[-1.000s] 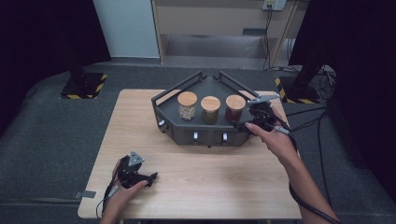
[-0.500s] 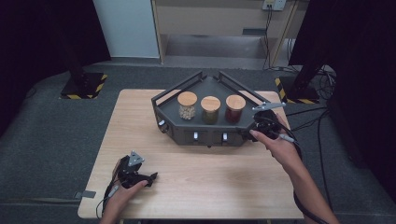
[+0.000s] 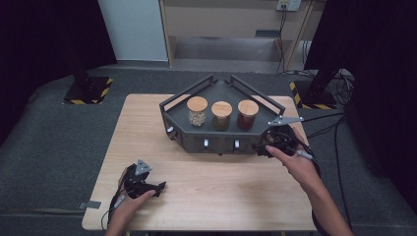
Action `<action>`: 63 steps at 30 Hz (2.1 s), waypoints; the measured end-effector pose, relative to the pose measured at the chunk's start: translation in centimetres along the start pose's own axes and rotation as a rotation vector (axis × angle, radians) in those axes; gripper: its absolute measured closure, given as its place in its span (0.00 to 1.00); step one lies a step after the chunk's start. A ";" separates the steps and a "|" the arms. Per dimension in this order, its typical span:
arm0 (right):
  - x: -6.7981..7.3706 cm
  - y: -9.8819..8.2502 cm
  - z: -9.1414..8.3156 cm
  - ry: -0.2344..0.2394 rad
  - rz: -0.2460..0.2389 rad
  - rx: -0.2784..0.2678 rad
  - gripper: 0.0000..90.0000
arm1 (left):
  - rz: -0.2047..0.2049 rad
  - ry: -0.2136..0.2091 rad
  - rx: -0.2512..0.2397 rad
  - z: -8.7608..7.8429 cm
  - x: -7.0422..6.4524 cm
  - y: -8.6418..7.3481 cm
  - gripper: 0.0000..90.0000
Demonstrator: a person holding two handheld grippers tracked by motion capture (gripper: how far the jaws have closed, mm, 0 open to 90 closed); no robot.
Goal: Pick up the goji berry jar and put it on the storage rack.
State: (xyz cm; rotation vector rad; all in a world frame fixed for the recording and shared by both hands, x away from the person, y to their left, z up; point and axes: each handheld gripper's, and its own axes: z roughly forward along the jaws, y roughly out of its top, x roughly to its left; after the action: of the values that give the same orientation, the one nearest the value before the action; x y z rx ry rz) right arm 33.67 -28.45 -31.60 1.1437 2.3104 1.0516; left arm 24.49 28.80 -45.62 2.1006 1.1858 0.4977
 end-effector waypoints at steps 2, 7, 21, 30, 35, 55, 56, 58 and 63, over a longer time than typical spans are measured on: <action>0.0 -0.3 0.1 0.003 0.004 0.001 0.06 | 0.000 0.000 0.000 0.0 0.0 0.0 0.00; 0.2 -1.0 0.3 0.002 0.003 0.009 0.06 | 0.000 0.000 0.000 0.0 0.0 0.0 0.00; 1.0 -2.4 0.5 0.009 -0.002 0.017 0.06 | 0.000 0.000 0.000 0.0 0.0 0.0 0.00; 1.7 -3.1 0.6 0.005 -0.004 0.025 0.06 | 0.000 0.000 0.000 0.0 0.0 0.0 0.00; 1.8 -3.7 0.8 0.005 0.002 0.030 0.06 | 0.000 0.000 0.000 0.0 0.0 0.0 0.00; 2.4 -5.2 1.3 0.016 0.009 0.034 0.06 | 0.000 0.000 0.000 0.0 0.0 0.0 0.00; 2.5 -5.4 1.3 0.015 0.006 0.033 0.06 | 0.000 0.000 0.000 0.0 0.0 0.0 0.00; 2.6 -5.6 1.4 0.017 0.008 0.033 0.06 | -0.001 0.000 0.000 0.0 0.0 0.0 0.00; 2.9 -6.2 1.7 0.023 0.011 0.036 0.06 | 0.000 0.000 0.000 0.0 0.0 0.0 0.00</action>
State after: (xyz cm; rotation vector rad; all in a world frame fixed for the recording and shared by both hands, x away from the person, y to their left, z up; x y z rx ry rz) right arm 29.65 -27.83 -37.30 1.1653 2.3525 1.0370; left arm 24.48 28.79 -45.62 2.1001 1.1862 0.4978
